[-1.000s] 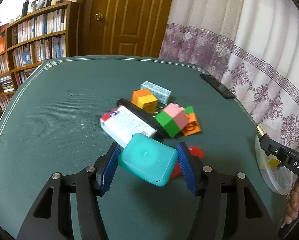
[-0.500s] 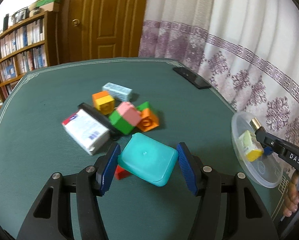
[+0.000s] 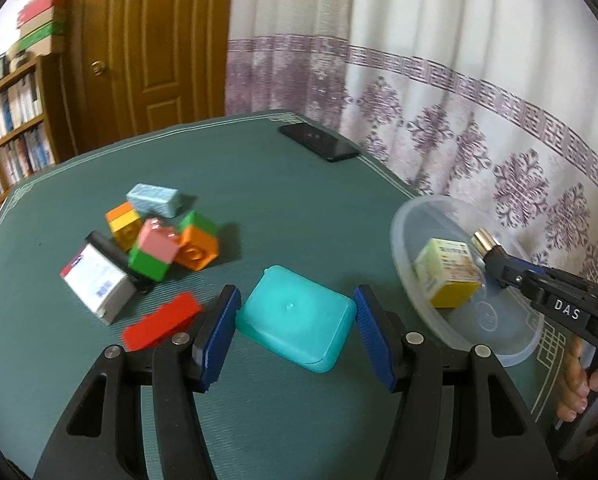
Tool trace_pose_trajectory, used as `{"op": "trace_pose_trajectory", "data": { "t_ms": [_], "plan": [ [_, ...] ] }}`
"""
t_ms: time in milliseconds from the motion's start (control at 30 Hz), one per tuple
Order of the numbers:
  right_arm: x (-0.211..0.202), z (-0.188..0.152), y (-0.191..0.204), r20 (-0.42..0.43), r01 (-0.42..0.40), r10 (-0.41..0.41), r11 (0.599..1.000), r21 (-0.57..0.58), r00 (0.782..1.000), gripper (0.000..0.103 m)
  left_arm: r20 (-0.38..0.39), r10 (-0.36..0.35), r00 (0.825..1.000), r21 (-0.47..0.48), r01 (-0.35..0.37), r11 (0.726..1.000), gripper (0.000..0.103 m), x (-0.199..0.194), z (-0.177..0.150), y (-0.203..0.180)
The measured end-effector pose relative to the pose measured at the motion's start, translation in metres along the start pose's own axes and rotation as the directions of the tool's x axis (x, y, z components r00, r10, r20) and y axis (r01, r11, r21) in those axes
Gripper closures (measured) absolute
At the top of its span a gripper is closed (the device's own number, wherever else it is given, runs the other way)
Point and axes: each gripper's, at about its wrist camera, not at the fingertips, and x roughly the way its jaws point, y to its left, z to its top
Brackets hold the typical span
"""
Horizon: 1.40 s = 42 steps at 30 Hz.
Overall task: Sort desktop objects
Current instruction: 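Carry the teal soap box in the left tool while the right tool carries the bottle to the bowl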
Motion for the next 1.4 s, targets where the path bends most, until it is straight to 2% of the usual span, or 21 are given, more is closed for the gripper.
{"op": "trace_pose_trajectory", "data": {
  "t_ms": [367,867,1167,1267,1300,1400],
  "plan": [
    [-0.001,-0.009,-0.033,-0.018,0.016,-0.016,0.999,0.038,1.000,0.081,-0.023,-0.081,0.996,0.100,0.083,0.991,0.041,0.007,0.005,-0.054],
    [-0.010,-0.015,-0.068,-0.025,0.021,-0.019,0.996,0.082,0.999,0.081,-0.080,-0.175,0.981,0.224,0.189,0.956,0.041,0.026,0.006,-0.126],
    [-0.009,-0.019,-0.070,-0.045,-0.007,0.011,0.997,0.081,0.999,0.080,-0.122,-0.222,0.967,0.250,0.247,0.936,0.041,0.036,0.003,-0.147],
    [-0.008,-0.020,-0.072,-0.049,-0.004,0.009,0.996,0.092,0.999,0.080,-0.146,-0.220,0.964,0.261,0.253,0.932,0.031,0.040,0.000,-0.150],
    [-0.007,-0.020,-0.075,-0.053,0.003,0.002,0.995,0.104,0.999,0.076,-0.143,-0.215,0.966,0.263,0.247,0.933,0.030,0.041,0.000,-0.151],
    [-0.008,-0.019,-0.080,-0.048,0.010,-0.004,0.992,0.123,0.999,0.072,-0.132,-0.227,0.965,0.253,0.255,0.933,0.030,0.038,-0.001,-0.147]
  ]
}}
